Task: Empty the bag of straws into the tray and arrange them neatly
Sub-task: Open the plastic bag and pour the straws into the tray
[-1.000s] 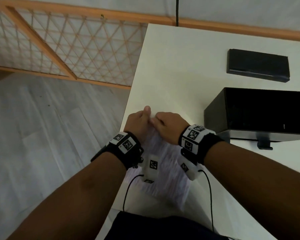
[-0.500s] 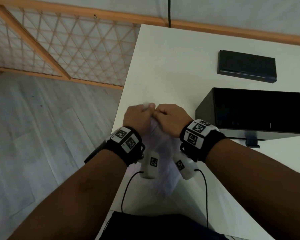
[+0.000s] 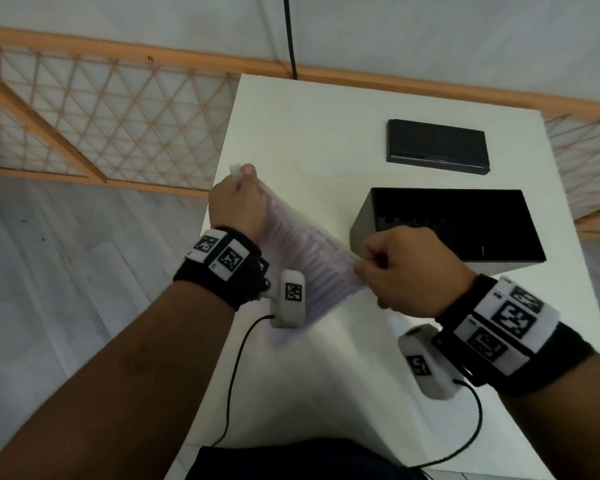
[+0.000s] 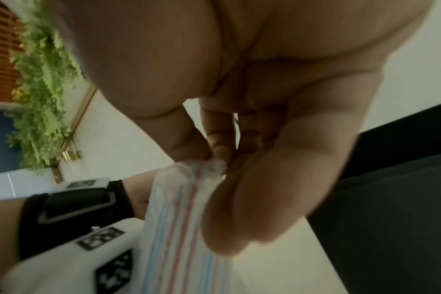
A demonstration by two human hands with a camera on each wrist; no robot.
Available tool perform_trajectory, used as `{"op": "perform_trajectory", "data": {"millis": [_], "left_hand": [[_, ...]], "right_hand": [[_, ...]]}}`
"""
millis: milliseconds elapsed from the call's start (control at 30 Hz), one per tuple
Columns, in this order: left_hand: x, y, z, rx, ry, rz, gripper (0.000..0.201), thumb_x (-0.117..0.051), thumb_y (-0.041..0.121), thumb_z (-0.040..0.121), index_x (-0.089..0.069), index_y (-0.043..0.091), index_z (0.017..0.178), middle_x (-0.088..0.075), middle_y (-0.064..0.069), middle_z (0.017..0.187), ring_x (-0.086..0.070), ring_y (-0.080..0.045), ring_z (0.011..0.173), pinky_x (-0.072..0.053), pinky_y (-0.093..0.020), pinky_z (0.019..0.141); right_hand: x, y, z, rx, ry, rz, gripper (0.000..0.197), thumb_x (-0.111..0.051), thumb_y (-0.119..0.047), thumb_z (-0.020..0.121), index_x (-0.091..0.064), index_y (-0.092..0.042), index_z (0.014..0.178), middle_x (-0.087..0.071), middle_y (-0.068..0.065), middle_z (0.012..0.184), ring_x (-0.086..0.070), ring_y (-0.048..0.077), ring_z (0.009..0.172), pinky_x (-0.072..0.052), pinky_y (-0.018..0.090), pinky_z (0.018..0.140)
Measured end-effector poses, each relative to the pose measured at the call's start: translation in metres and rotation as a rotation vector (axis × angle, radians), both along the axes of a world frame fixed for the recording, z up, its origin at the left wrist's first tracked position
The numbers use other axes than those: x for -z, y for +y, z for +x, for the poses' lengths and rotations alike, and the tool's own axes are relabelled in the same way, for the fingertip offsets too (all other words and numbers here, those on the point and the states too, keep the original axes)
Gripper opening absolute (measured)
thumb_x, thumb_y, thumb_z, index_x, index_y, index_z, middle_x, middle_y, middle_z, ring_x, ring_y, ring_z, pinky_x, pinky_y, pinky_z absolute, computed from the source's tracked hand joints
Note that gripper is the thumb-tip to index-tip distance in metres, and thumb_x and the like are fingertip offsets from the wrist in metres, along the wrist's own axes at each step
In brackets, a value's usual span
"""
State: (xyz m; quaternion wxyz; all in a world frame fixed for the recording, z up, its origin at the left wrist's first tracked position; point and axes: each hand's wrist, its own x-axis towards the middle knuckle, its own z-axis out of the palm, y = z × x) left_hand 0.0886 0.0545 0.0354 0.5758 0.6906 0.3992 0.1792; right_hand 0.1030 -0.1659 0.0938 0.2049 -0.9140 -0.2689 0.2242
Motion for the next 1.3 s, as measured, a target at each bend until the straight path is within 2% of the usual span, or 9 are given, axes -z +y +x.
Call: {"op": "perform_trajectory", "data": {"millis": [133, 267, 400, 500, 567, 767, 900, 1100, 1300], "left_hand": [[-0.017, -0.011, 0.003, -0.008, -0.09, -0.055, 0.047, -0.047, 0.033, 0.106, -0.042, 0.015, 0.063, -0.041, 0.006, 0.06, -0.04, -0.003, 0.05, -0.037, -0.019, 0.056], [-0.025, -0.011, -0.001, 0.023, -0.165, -0.139, 0.048, -0.049, 0.042, 0.104, -0.065, 0.001, 0.084, -0.067, -0.011, 0.079, -0.065, -0.016, 0.073, -0.053, -0.012, 0.069], [-0.023, -0.018, -0.009, 0.048, -0.201, -0.205, 0.044, -0.053, 0.042, 0.101, -0.075, 0.01, 0.081, -0.074, 0.0, 0.08, -0.069, -0.016, 0.084, -0.053, -0.029, 0.087], [-0.015, -0.015, -0.021, -0.002, -0.118, 0.04, 0.051, -0.046, 0.042, 0.104, -0.06, 0.025, 0.058, -0.052, 0.009, 0.057, -0.054, -0.008, 0.059, -0.045, -0.029, 0.072], [-0.011, -0.01, -0.03, -0.026, -0.05, 0.124, 0.059, -0.04, 0.049, 0.104, -0.042, 0.019, 0.052, -0.047, -0.003, 0.056, -0.049, -0.02, 0.056, -0.044, -0.034, 0.066], [-0.009, -0.014, -0.043, -0.027, 0.007, -0.612, 0.073, -0.03, 0.071, 0.099, -0.065, 0.015, 0.129, -0.069, -0.016, 0.116, -0.074, -0.036, 0.089, -0.062, -0.044, 0.066], [-0.016, -0.01, -0.045, -0.011, -0.151, -0.979, 0.087, -0.04, 0.083, 0.087, -0.06, 0.014, 0.134, -0.064, -0.021, 0.128, -0.068, -0.047, 0.107, -0.052, -0.063, 0.095], [-0.026, -0.02, -0.029, 0.122, -0.24, -1.291, 0.097, -0.033, 0.092, 0.079, -0.062, 0.019, 0.135, -0.071, -0.02, 0.126, -0.066, -0.044, 0.117, -0.037, -0.065, 0.112], [-0.059, -0.075, -0.005, 0.208, -0.29, -1.227, 0.084, -0.042, 0.079, 0.087, -0.056, 0.017, 0.143, -0.069, -0.013, 0.132, -0.064, -0.034, 0.119, -0.059, -0.047, 0.085]], "right_hand": [[0.003, -0.007, 0.001, 0.228, 0.25, 0.167, 0.025, -0.062, -0.02, 0.092, -0.058, -0.003, 0.074, -0.071, 0.008, 0.061, -0.073, 0.015, 0.057, -0.063, 0.042, 0.062], [0.01, -0.001, 0.012, 0.512, 0.345, 0.353, 0.026, -0.06, -0.024, 0.091, -0.056, 0.001, 0.085, -0.072, 0.018, 0.07, -0.073, 0.033, 0.059, -0.059, 0.061, 0.065], [0.011, 0.015, 0.023, 0.45, 0.154, 0.298, 0.028, -0.046, -0.037, 0.083, -0.058, -0.013, 0.078, -0.069, 0.009, 0.078, -0.069, 0.032, 0.075, -0.058, 0.049, 0.072], [0.007, 0.029, 0.026, 0.439, 0.105, 0.326, 0.022, -0.043, -0.025, 0.099, -0.055, -0.011, 0.088, -0.062, 0.005, 0.087, -0.061, 0.024, 0.078, -0.051, 0.03, 0.06], [0.006, 0.038, 0.026, 0.489, 0.161, 0.43, 0.022, -0.042, -0.027, 0.101, -0.055, -0.014, 0.089, -0.065, 0.008, 0.097, -0.066, 0.026, 0.078, -0.059, 0.039, 0.057], [0.0, 0.061, 0.03, 0.556, 0.583, 0.733, 0.025, -0.046, -0.024, 0.104, -0.046, -0.016, 0.08, -0.063, 0.008, 0.128, -0.068, 0.038, 0.103, -0.057, 0.06, 0.067], [-0.015, 0.069, 0.039, 0.411, 0.58, 0.793, 0.022, -0.05, -0.025, 0.097, -0.05, -0.019, 0.076, -0.07, -0.002, 0.121, -0.063, 0.027, 0.117, -0.047, 0.066, 0.096], [-0.049, 0.052, 0.063, 0.352, 0.657, 0.943, 0.02, -0.061, -0.02, 0.087, -0.048, -0.019, 0.072, -0.072, 0.011, 0.115, -0.066, 0.03, 0.113, -0.056, 0.05, 0.079], [-0.056, 0.027, 0.082, 0.372, 0.541, 0.923, 0.016, -0.059, -0.018, 0.08, -0.064, -0.007, 0.091, -0.065, 0.019, 0.101, -0.065, 0.036, 0.095, -0.052, 0.061, 0.093]]}}
